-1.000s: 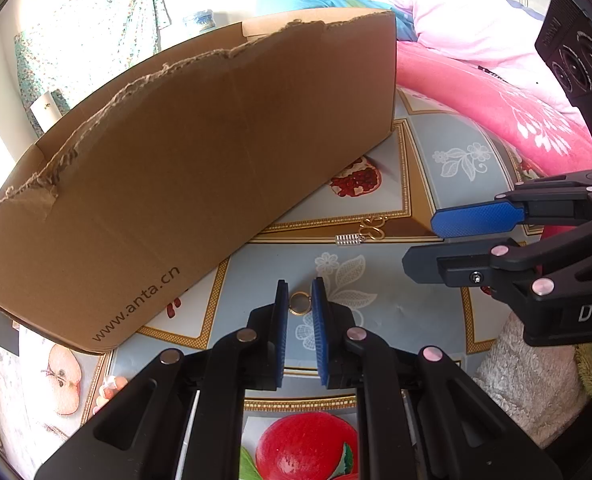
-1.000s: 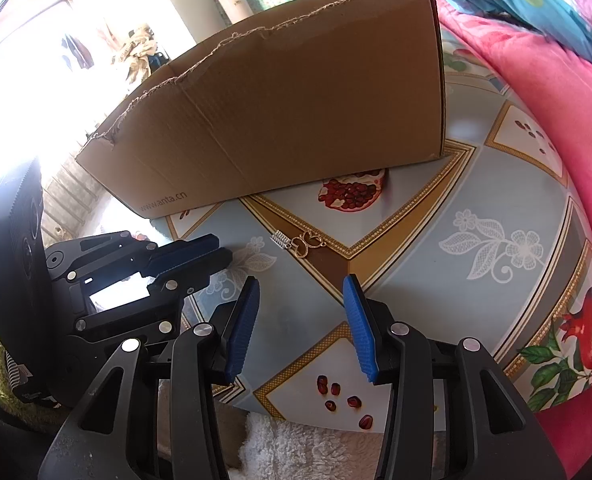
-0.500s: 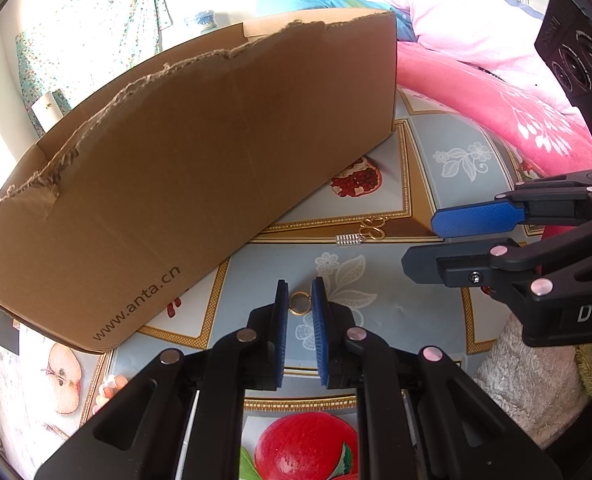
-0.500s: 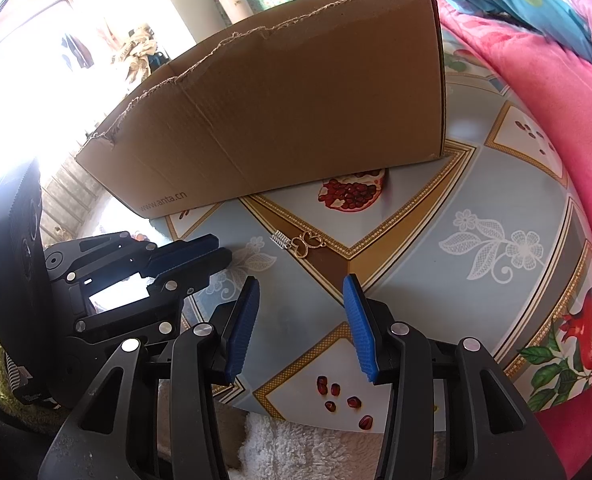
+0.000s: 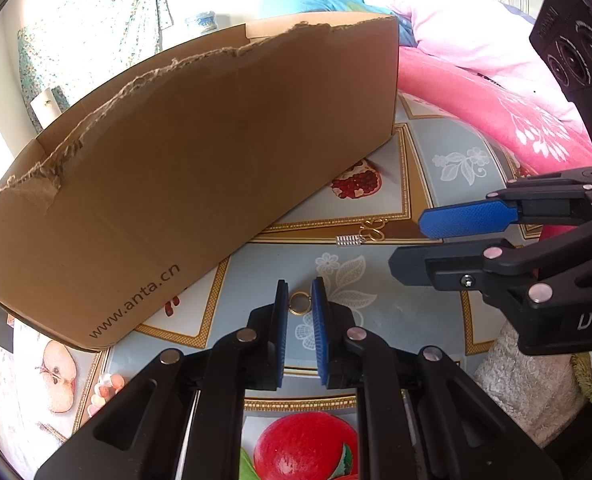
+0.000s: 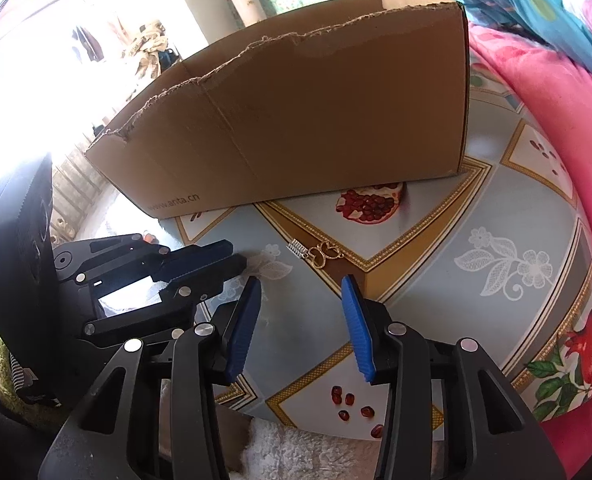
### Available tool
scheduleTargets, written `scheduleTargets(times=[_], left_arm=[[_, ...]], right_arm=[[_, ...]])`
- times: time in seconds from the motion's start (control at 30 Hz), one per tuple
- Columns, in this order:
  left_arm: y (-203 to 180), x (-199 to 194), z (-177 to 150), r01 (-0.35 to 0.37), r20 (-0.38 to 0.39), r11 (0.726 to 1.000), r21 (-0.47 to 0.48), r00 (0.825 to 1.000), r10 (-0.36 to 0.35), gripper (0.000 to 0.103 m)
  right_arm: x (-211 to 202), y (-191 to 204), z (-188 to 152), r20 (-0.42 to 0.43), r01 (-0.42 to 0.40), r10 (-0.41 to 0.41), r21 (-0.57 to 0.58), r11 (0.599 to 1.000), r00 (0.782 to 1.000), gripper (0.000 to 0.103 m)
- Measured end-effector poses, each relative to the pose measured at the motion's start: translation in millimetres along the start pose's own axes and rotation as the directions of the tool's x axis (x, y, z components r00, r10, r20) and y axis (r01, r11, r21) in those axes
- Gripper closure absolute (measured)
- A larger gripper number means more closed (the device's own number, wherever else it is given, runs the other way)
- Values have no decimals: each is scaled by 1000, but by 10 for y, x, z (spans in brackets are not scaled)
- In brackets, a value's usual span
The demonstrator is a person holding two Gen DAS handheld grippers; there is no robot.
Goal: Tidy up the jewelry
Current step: 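Close the right gripper on the silver spring charm while the left holds the gold ring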
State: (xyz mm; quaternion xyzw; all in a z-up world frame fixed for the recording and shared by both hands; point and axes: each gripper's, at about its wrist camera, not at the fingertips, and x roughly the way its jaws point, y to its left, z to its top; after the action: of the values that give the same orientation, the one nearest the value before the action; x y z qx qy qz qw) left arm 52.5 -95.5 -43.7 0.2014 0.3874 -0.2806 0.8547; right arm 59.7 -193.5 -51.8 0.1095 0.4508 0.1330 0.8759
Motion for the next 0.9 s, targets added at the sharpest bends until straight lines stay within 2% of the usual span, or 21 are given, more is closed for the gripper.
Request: scheduleTargets(times=[0.23,0.53,0.9], left_arm=[[16,-21,-6,-1,1,1000,-6,1000,1,92],[39,-6,0,-15,-8,1000,-24,1000,15,92],[77,1,-23,-9,-2,999,-44,1000,9,92]], right_arm=[[76,64,40,-2,5,-5,-25,1000,1000,71],[239,201,73,-26,-35,34,-49,998,999,73],[373,176,141,-7,-18,17,-33,999,1000,75]])
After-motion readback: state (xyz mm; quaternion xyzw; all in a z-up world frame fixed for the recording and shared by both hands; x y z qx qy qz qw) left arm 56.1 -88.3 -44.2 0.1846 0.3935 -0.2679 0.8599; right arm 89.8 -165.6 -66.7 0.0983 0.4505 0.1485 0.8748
